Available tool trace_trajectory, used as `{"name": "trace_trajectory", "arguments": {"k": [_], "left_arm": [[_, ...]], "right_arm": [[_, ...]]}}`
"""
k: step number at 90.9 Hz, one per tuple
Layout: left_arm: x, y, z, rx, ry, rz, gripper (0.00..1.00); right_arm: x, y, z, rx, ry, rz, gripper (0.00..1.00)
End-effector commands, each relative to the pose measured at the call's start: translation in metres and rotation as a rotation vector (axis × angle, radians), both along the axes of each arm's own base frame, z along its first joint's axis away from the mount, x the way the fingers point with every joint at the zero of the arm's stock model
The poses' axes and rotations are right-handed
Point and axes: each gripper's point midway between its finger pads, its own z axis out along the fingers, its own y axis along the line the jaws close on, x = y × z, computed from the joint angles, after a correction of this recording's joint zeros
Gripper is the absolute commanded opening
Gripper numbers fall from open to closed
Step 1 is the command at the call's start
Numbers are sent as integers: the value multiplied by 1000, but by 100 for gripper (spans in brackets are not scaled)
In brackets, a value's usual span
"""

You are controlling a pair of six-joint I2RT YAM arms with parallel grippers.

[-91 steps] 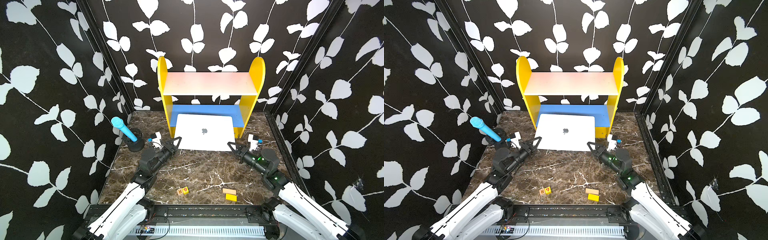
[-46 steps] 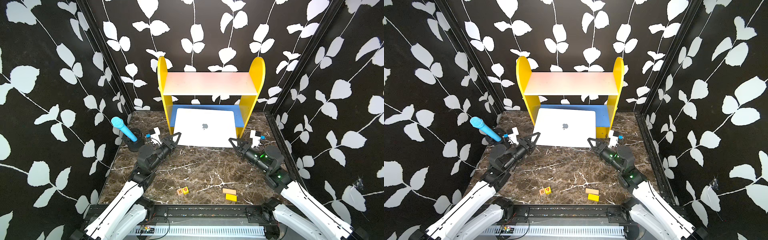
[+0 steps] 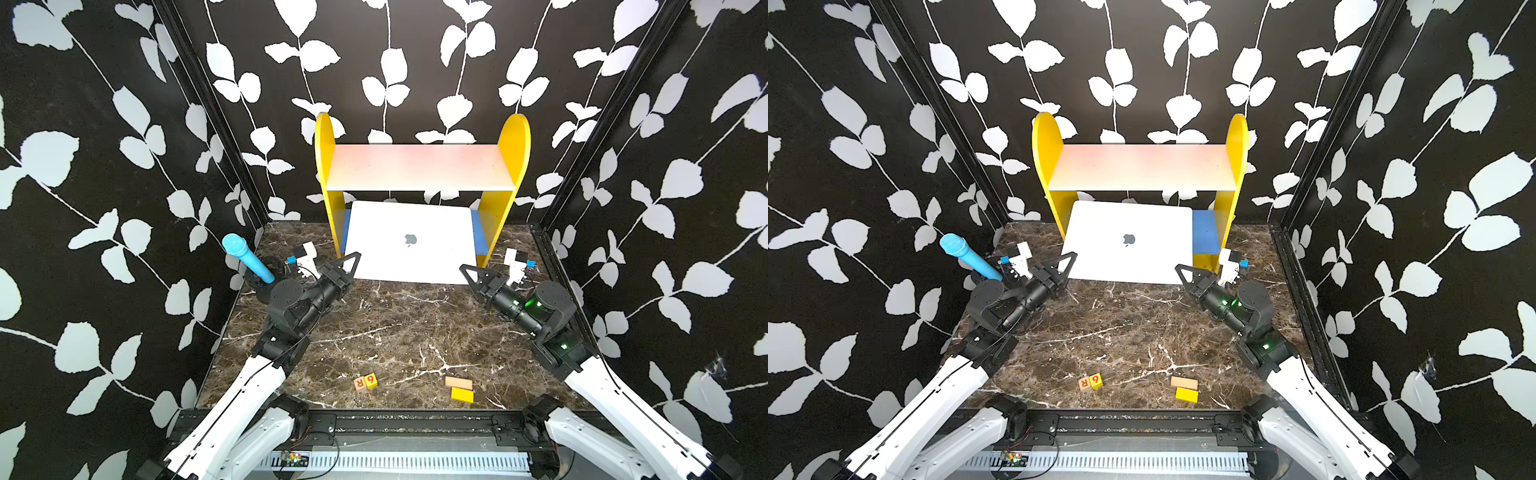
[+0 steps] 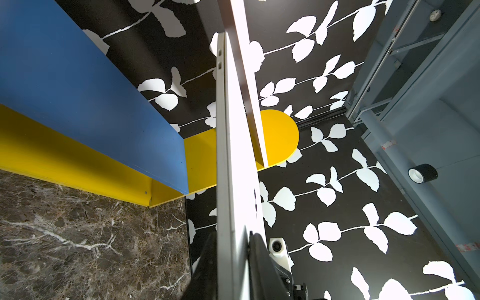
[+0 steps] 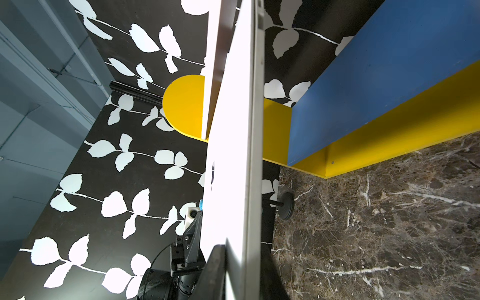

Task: Close the laptop lid and set it aside
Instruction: Place the laptop on the shelf.

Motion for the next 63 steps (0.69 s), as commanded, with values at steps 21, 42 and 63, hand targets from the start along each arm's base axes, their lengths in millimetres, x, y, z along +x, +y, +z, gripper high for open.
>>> {"name": "trace_trajectory", "arguments": {"k": [21, 42, 63], "left_arm": [[-35, -23, 63, 20, -247, -162, 0], [-35, -25, 71, 25, -261, -163, 0], [-27, -30, 77, 32, -262, -162, 0]], "right_arm": [[-26, 25, 31, -42, -143, 169, 0], [-24, 25, 35, -50, -151, 165, 0], [-20, 26, 38, -65, -155, 155, 0]]}}
